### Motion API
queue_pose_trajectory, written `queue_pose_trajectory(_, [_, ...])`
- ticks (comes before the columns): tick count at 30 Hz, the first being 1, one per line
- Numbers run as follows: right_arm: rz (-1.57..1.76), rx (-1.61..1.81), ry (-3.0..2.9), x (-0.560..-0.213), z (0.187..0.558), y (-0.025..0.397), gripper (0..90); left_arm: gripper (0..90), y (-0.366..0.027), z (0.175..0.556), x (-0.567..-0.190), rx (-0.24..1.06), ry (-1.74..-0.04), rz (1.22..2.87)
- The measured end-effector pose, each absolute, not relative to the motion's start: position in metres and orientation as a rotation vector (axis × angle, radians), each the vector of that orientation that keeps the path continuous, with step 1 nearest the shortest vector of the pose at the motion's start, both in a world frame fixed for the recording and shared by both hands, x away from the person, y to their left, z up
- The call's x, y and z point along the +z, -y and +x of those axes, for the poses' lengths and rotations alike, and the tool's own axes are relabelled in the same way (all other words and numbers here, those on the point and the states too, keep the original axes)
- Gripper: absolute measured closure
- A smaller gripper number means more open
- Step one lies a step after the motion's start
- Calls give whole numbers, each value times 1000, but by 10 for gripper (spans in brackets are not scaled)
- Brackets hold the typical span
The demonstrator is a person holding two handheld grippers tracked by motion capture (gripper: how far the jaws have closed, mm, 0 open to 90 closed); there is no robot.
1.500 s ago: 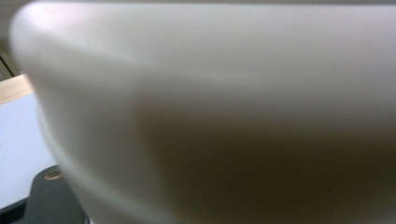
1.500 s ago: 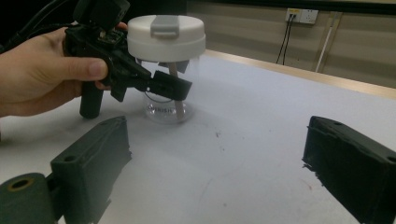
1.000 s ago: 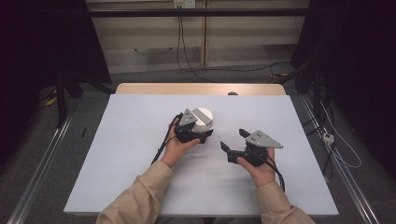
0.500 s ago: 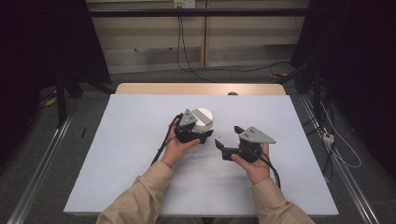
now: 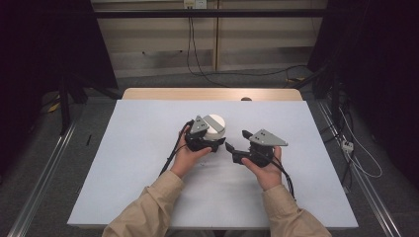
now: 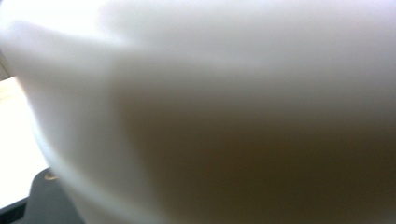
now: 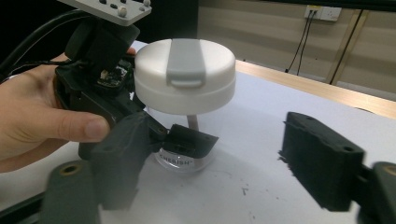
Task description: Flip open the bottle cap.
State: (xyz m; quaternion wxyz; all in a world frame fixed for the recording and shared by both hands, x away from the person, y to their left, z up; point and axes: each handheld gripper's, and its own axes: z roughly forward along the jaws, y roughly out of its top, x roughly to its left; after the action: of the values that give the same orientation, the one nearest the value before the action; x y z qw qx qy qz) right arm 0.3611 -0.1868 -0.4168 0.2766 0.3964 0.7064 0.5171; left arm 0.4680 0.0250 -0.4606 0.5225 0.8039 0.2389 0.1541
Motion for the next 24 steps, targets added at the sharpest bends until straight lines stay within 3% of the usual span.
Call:
queue_pose_trajectory(2, [1069,1384,-1907,-416,363,186,345,186,-25,468,-461,367,-574,1924])
queue_pose_trajectory(7, [1069,1386,-1937,-414,368,183,674,186,-25,468,-461,371,-570,1926])
queue_pose_trajectory(12, [1052,1401,-1973,-415,371,177,866,186,-24,468,-461,375,-569,1928])
queue_pose_trajectory(24, [1050,1398,-2009,-418,377,170,900,186,-24,467,-461,380,-566,1935])
